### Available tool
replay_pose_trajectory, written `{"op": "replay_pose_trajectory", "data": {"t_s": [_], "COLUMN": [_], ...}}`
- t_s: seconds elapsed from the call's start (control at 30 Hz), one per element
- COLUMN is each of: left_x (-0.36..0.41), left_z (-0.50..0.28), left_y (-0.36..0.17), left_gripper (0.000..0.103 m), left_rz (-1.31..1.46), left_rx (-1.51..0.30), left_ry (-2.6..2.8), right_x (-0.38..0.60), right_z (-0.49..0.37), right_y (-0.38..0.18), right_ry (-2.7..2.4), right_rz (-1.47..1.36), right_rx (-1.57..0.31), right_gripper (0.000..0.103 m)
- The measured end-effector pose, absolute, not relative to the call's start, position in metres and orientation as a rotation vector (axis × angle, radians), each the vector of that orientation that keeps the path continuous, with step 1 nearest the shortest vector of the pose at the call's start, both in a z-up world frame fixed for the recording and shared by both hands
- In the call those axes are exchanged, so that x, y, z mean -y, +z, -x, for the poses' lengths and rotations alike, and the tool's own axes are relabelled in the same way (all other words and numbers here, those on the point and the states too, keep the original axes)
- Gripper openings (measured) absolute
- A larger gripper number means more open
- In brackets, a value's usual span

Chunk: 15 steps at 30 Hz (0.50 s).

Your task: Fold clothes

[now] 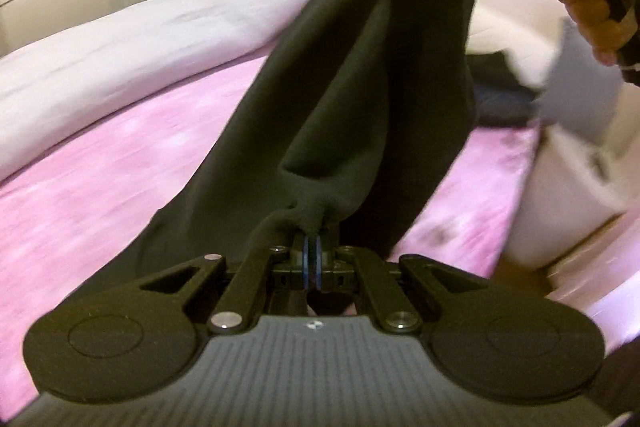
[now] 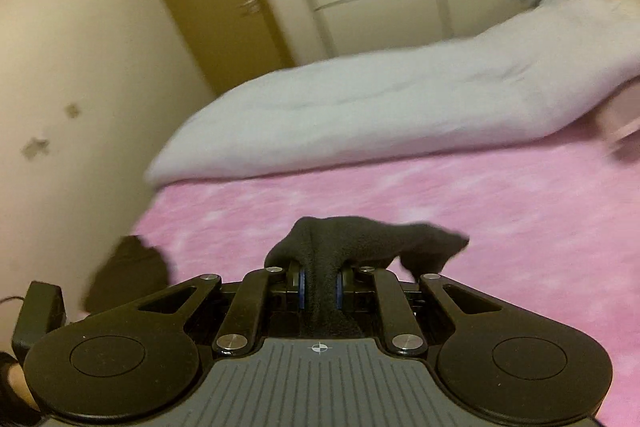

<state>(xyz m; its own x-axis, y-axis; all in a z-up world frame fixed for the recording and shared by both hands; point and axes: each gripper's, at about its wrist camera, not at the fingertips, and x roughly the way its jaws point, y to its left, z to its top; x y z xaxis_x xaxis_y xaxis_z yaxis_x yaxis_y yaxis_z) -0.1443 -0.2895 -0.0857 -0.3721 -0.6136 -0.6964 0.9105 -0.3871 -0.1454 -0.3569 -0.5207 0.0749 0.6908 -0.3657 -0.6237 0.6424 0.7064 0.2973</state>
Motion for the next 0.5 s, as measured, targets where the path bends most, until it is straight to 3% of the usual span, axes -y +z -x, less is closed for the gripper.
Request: {"op": "replay_pose_trajectory", "data": {"t_s": [0.17, 0.37, 0.5], "left_x": [0.343, 0.364, 0.347], "left_z": [0.239, 0.238, 0.17], "left_y": [-0.049, -0.016, -0.043], "left_gripper": [0.001, 0.002, 0.006], "left_rz": [-0.553, -0.334, -0.309], "left_rx": [-0.601, -0.648, -0.793], "left_ry": [-2.107, -2.187, -1.99], "right_x": [0.538, 0.508, 0.487], "right_z": [0.45, 0.345, 0.27], "right_y": [0.153, 0.141, 0.131], "right_ry": [-0.742, -0.631, -0.548], "right_rz": [-0.399, -0.267, -0.18], "right_rx": [-0.517, -0.564, -0.596], "right_gripper": [0.012, 0.012, 0.012]}}
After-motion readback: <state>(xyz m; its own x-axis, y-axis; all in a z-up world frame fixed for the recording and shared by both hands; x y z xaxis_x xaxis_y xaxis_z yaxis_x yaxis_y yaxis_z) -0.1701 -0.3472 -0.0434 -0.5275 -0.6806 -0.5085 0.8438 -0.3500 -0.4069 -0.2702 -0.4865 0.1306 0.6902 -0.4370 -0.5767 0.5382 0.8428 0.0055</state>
